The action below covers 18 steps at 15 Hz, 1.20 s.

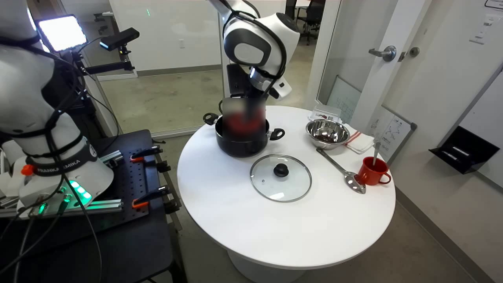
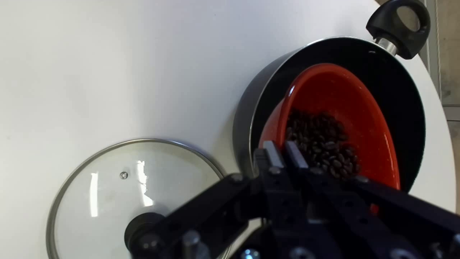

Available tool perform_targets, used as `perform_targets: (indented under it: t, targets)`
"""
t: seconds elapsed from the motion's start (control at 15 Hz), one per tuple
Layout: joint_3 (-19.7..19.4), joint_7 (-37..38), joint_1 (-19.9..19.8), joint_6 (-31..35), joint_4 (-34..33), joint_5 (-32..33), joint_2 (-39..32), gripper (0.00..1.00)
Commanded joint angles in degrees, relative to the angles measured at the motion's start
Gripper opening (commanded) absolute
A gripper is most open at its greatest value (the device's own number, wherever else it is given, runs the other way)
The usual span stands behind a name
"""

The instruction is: Pick up the lid from the pot and put it on the table, then pick up the red bowl and pour it's contents in the pot and pick up the lid and put it back on the pot

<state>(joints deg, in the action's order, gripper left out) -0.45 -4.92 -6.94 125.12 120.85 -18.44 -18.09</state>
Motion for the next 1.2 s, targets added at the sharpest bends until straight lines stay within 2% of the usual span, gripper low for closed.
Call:
perform_targets:
  t: [0.0,0.53,1.13]
  targets:
    - [0.84,-0.69,0.83,3.36,2.18,-1.80,1.39,0.02]
    - [3.29,-3.55,1.01,8.92,3.83,-3.89,0.90,0.02]
    - [6.65,-12.75,0.54,18.11,7.37,-4.91,0.49,0.02]
